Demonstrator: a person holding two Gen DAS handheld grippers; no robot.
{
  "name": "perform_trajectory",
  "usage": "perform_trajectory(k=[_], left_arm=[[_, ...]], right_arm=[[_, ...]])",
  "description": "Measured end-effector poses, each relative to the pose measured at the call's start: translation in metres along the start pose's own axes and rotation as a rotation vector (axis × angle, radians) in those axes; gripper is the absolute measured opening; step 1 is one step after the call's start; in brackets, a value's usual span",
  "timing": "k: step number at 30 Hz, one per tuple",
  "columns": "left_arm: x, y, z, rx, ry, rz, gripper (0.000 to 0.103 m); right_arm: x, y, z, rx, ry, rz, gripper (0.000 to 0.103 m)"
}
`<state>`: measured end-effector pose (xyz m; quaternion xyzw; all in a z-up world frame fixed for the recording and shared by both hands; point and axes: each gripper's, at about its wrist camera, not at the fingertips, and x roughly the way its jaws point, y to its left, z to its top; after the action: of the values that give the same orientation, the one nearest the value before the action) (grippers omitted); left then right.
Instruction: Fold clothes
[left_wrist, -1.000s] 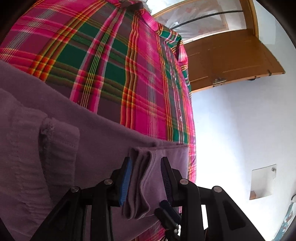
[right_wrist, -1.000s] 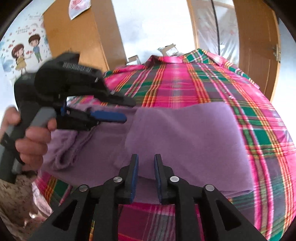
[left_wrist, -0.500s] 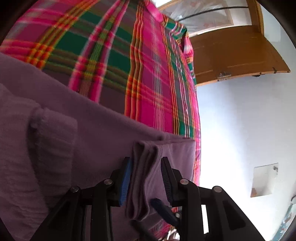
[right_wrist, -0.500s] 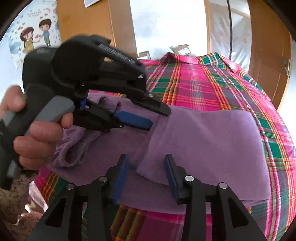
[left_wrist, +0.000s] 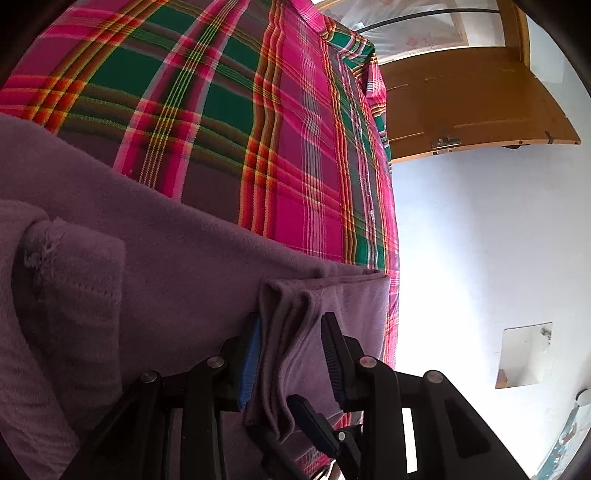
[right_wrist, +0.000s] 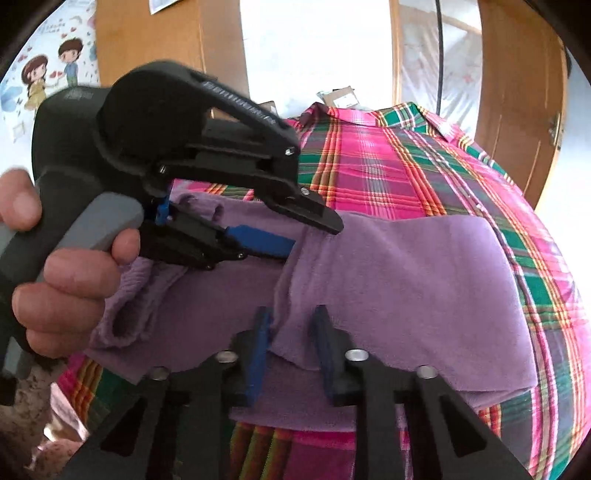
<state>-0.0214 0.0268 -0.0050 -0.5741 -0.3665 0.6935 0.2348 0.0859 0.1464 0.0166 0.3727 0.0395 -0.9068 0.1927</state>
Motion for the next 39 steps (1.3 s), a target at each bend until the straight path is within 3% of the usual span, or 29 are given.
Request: perform_trajectory(k=[2, 5, 19, 23, 29, 39], left_arm=[[-0.001, 0.000, -0.001, 0.007, -0.005, -0.002, 0.023], [-0.004, -0.001, -0.003, 0.017, -0.010, -0.009, 0.020], [-0.039, -0.003, -0.013, 0.034, -0.073, -0.039, 0.018], [-0.047, -0.008, -0.017, 0.070, -0.103, -0.018, 0.018], [-0.041, 0.006, -0.017, 0.040, -0.130, 0.117, 0.018], [-0.058, -0.010, -0.024, 0.124, -0.238, 0.137, 0.022]], right_arm=[[-0.002, -0.001, 0.000, 0.006, 0.000, 0.002, 0.010], [-0.009, 0.003, -0.002, -0.001, -0.017, -0.010, 0.009], [-0.040, 0.015, 0.005, -0.004, -0.087, 0.067, 0.009], [-0.039, 0.018, 0.005, -0.013, -0.087, 0.086, 0.009], [-0.014, 0.015, -0.003, 0.012, -0.013, 0.114, 0.009], [-0.018, 0.009, -0.006, -0.013, 0.003, 0.160, 0.014]])
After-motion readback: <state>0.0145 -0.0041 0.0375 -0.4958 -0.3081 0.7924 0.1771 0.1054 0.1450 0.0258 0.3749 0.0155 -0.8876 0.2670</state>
